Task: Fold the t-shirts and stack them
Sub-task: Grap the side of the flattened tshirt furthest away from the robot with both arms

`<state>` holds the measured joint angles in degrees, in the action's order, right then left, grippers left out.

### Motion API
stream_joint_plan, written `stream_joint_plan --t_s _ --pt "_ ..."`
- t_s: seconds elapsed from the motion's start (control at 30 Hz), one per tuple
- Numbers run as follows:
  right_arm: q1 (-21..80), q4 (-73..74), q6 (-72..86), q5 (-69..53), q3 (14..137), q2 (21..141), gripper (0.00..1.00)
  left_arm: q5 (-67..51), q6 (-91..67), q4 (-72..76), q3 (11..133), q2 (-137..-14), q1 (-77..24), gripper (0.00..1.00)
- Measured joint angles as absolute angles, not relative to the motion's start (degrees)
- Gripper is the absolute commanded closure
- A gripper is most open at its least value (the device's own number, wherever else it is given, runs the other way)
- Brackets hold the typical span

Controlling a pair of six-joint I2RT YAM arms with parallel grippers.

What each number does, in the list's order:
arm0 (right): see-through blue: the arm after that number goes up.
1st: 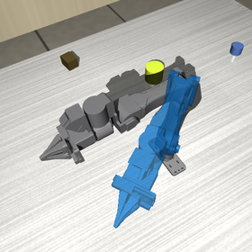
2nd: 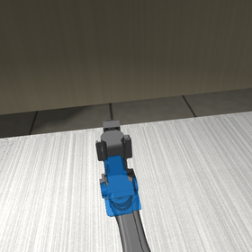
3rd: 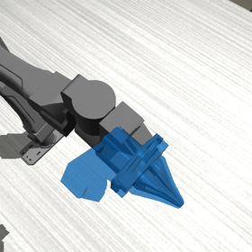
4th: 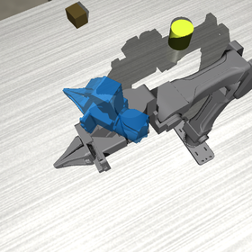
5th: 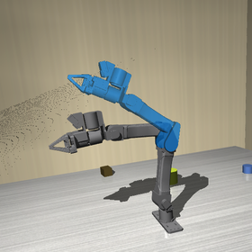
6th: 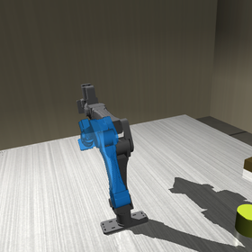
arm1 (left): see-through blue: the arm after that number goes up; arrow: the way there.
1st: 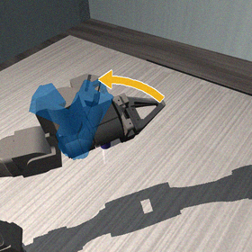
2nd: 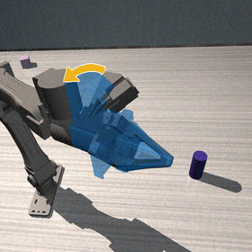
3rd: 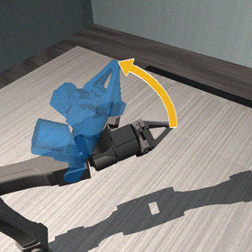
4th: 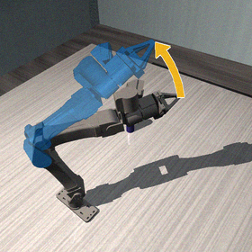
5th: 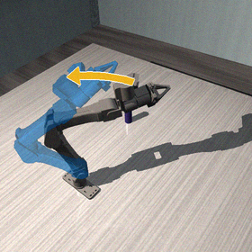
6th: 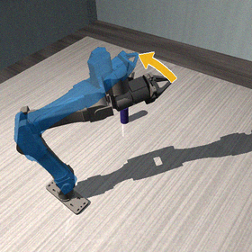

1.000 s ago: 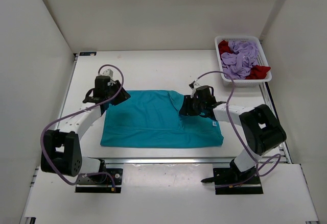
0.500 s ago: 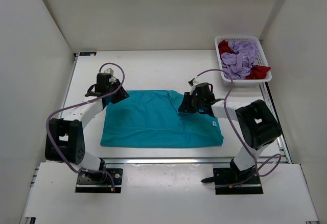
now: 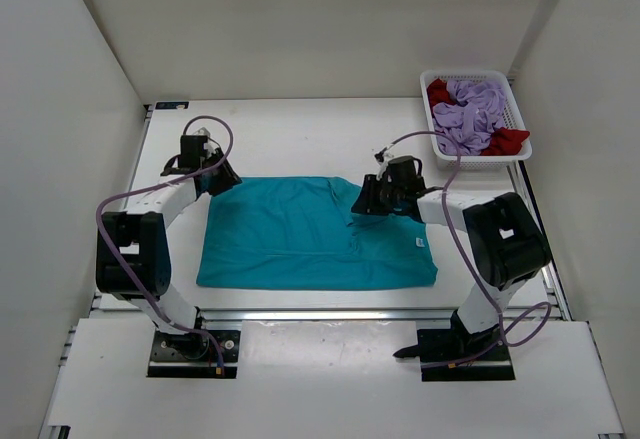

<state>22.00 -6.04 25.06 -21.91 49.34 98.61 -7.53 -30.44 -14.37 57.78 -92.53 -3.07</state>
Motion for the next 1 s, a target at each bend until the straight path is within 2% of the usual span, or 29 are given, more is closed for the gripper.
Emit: stream_joint_plan --t_s 0.47,0.5,0.63,0.73,1.0 --pt "25.3 -5.2 24.3 -22.6 50.0 100.6 0.63 -7.7 -30.4 -15.0 57.8 -92.6 -2.4 0.56" --pt "25.4 -5.2 24.2 -22.6 50.0 100.6 0.65 -7.7 -30.4 -15.0 57.8 -92.6 -2.4 0.55" --pt "25.5 -5.3 24.0 -23.0 50.0 100.9 0.89 -7.5 -30.4 -15.0 57.8 -92.5 -2.3 0.55" --pt "25.5 -5.0 24.0 -23.1 50.0 101.3 0.99 -7.4 -30.4 -15.0 57.8 -92.4 -2.2 0.55" --pt "23.9 -3.2 23.9 -23.4 51.0 101.3 1.0 -6.9 -30.3 -15.5 58.7 -92.6 -1.4 0.56"
